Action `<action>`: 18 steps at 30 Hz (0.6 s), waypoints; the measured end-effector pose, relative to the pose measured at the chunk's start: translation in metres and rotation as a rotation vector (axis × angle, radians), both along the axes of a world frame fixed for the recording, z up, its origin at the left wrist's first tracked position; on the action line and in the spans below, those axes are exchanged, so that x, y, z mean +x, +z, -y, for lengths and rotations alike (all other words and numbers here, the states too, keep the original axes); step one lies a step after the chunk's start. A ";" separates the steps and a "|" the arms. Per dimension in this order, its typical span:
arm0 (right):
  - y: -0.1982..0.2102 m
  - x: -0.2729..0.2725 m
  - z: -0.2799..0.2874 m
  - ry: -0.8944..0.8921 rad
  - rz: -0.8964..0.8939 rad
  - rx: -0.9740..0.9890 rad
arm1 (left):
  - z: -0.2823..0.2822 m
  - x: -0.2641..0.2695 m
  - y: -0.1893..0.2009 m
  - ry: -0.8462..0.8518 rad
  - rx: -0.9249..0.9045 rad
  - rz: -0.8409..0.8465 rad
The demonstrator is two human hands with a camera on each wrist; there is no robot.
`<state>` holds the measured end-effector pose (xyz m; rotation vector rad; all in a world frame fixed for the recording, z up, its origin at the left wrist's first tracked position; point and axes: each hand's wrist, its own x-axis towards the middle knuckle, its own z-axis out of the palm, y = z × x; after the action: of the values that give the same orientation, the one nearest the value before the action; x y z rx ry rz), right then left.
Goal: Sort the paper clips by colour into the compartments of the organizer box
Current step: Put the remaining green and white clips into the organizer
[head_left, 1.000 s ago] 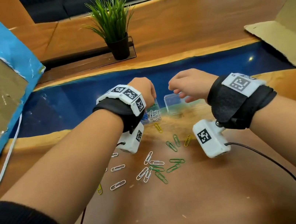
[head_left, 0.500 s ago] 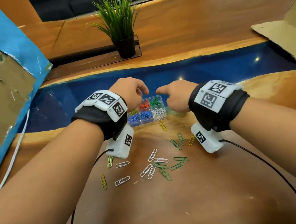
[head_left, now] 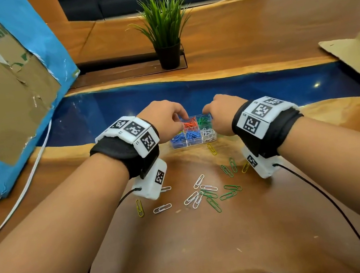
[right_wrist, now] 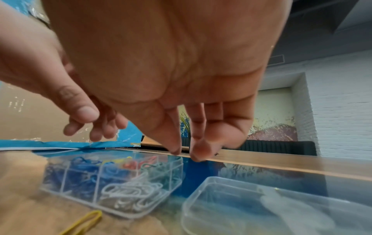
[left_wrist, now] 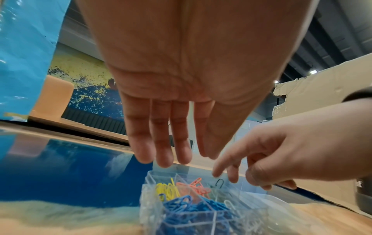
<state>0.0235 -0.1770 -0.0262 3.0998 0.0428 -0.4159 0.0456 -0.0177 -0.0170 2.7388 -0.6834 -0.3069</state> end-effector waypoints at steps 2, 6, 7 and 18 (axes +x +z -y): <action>-0.001 -0.001 0.000 0.015 -0.003 -0.033 | -0.004 -0.002 -0.001 -0.001 0.002 0.003; -0.002 -0.006 -0.002 0.033 -0.029 -0.032 | -0.012 -0.006 -0.005 -0.004 0.028 -0.026; -0.001 -0.006 -0.003 0.030 -0.029 -0.015 | -0.013 -0.006 -0.006 -0.005 0.030 -0.026; 0.016 -0.028 0.001 -0.007 0.100 0.191 | -0.027 -0.021 -0.003 -0.043 0.044 -0.030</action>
<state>-0.0048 -0.1779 -0.0105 3.3049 0.0749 -0.2719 0.0242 0.0096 -0.0205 2.7579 -0.7373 -0.3756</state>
